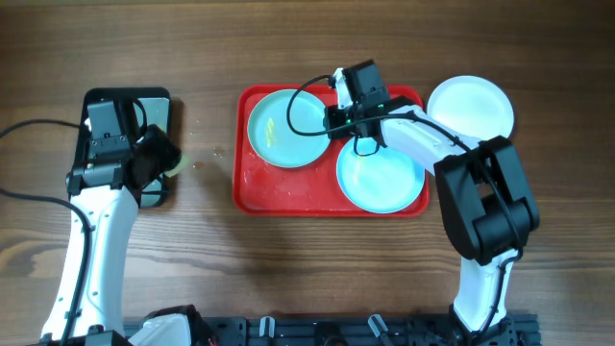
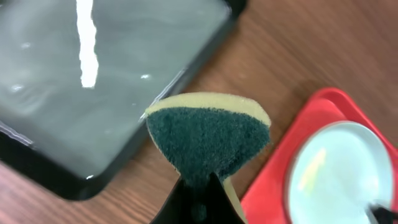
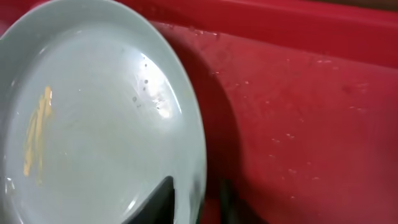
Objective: Clean dirty plates on tray and stack at the side
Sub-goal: 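Grasp the upper light-blue plate rim with the right gripper, then scrub the light-blue plate with the sponge in the left gripper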
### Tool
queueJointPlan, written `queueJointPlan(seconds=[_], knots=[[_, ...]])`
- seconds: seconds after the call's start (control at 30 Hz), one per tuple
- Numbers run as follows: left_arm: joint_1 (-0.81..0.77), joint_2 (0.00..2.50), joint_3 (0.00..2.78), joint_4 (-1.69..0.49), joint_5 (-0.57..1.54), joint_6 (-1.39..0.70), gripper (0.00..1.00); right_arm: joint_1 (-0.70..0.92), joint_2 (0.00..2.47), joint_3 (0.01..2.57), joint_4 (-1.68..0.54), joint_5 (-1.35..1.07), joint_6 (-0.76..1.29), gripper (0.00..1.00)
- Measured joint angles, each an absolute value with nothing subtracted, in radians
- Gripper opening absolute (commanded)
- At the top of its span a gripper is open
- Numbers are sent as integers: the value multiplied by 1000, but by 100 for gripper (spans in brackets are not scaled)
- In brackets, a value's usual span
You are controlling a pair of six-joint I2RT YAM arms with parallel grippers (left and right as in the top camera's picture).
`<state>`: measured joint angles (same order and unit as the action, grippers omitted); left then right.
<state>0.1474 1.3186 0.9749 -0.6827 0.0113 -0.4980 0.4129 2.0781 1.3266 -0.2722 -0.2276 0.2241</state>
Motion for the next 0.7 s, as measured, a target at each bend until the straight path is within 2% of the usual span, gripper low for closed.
queueJointPlan(seconds=[0.07, 0.27, 0.47, 0.57, 0.7], knots=[[130, 1319, 975, -663, 49, -471, 4, 409, 2078, 1327, -248, -227, 223, 18], [47, 1319, 975, -643, 84, -448, 4, 408, 2078, 1327, -242, -227, 219, 19], [-45, 1319, 975, -612, 100, -449, 4, 408, 2115, 1327, -202, -230, 220, 16], [-77, 1326, 975, -601, 103, -461, 4, 408, 2117, 1327, -198, -232, 226, 4], [-124, 1386, 975, -580, 105, -469, 4, 408, 2117, 1328, -212, -241, 238, 4]])
